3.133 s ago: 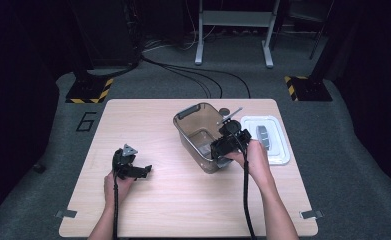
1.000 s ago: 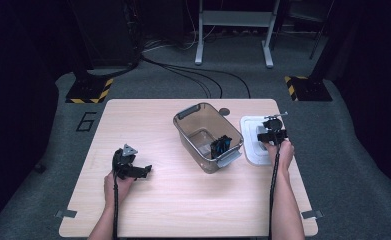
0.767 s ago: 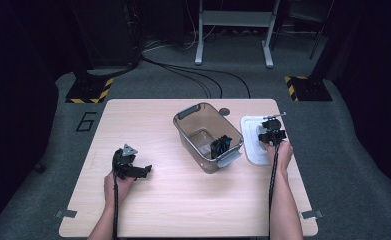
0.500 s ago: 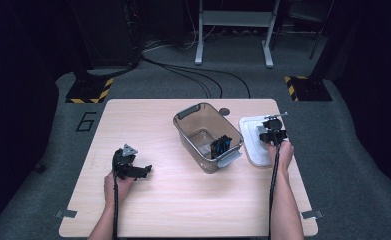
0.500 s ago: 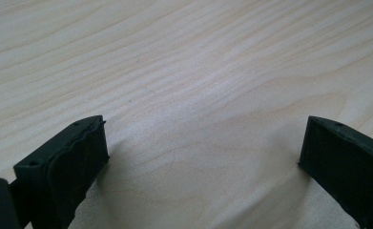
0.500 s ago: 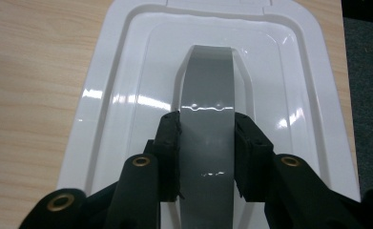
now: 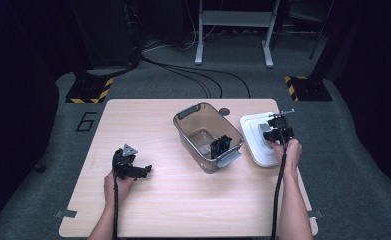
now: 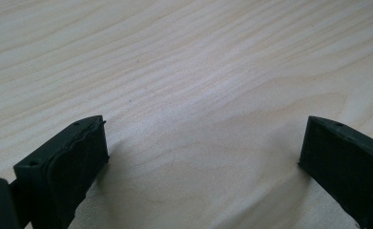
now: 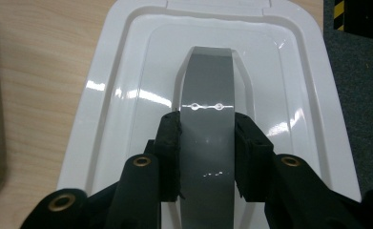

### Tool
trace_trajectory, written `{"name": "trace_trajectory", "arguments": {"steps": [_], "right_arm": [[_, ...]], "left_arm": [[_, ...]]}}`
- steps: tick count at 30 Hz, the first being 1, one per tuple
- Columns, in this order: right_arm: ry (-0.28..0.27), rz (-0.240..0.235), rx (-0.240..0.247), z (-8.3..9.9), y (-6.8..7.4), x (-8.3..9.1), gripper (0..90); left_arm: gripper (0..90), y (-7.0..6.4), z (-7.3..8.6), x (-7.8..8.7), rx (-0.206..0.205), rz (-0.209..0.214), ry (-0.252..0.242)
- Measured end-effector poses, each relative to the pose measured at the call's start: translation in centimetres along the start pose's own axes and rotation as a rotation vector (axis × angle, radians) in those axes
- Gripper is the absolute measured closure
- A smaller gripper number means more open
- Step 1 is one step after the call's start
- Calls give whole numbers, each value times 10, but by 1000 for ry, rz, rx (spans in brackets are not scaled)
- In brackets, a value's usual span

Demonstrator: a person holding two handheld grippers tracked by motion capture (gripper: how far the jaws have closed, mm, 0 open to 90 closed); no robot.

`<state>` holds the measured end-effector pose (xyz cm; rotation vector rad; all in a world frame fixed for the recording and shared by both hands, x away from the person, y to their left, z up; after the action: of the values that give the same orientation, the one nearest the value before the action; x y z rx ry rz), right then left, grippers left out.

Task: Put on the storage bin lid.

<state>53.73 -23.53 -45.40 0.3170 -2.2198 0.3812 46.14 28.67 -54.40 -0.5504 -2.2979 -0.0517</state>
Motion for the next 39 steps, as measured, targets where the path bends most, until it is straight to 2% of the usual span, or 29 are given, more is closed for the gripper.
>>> {"name": "trace_trajectory", "arguments": {"steps": [4, 21, 39], "right_arm": [[-6, -13, 12, -4, -3, 14, 670], [-54, 0, 70, -28, -2, 76, 670], [-75, 1, 145, -51, 16, 108, 670]], "left_arm": [[21, 0, 0, 0, 1, 0, -1], [24, 0, 0, 0, 1, -2, 0], [24, 0, 0, 0, 0, -2, 0]]}}
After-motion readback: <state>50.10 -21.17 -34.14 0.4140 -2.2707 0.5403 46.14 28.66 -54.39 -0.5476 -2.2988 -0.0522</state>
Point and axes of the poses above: each handheld gripper's, and its own axes: x roughly backward along the jaws, z roughly out of its underside, y roughly to its left, the point moved 2 cm from there along -x, roughly forward along the jaws, and after that the axes turned 10 degrees about x, right-handed, at the moved point
